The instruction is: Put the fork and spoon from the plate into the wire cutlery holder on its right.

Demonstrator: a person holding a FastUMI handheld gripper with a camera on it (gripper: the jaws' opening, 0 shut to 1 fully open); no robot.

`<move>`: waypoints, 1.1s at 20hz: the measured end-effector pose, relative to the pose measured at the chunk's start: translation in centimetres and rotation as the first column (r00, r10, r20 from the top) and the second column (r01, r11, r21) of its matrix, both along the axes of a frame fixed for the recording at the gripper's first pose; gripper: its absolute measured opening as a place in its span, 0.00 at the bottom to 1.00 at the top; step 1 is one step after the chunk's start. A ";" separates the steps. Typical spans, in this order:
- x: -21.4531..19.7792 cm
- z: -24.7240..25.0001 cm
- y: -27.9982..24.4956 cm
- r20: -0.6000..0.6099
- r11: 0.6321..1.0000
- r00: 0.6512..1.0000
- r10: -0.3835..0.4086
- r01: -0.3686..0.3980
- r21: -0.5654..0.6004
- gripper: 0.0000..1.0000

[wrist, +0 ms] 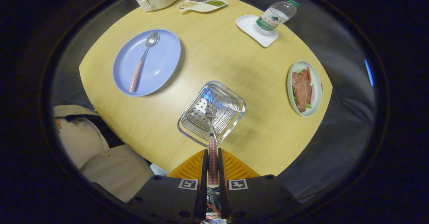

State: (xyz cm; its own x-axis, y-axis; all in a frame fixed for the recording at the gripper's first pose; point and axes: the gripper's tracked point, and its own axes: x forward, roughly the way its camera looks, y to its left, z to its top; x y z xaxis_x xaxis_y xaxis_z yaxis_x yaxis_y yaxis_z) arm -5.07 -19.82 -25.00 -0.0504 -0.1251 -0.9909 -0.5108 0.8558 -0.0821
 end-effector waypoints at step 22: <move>4.6 7.3 13.5 0.697 0.878 0.583 -0.417 0.061 0.474 1.00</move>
State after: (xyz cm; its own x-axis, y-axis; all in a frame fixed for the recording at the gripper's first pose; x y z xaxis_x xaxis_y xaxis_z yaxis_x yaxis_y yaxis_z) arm -0.51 -6.36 -17.75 0.7661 0.1426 -0.6267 -0.1786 0.9839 0.0055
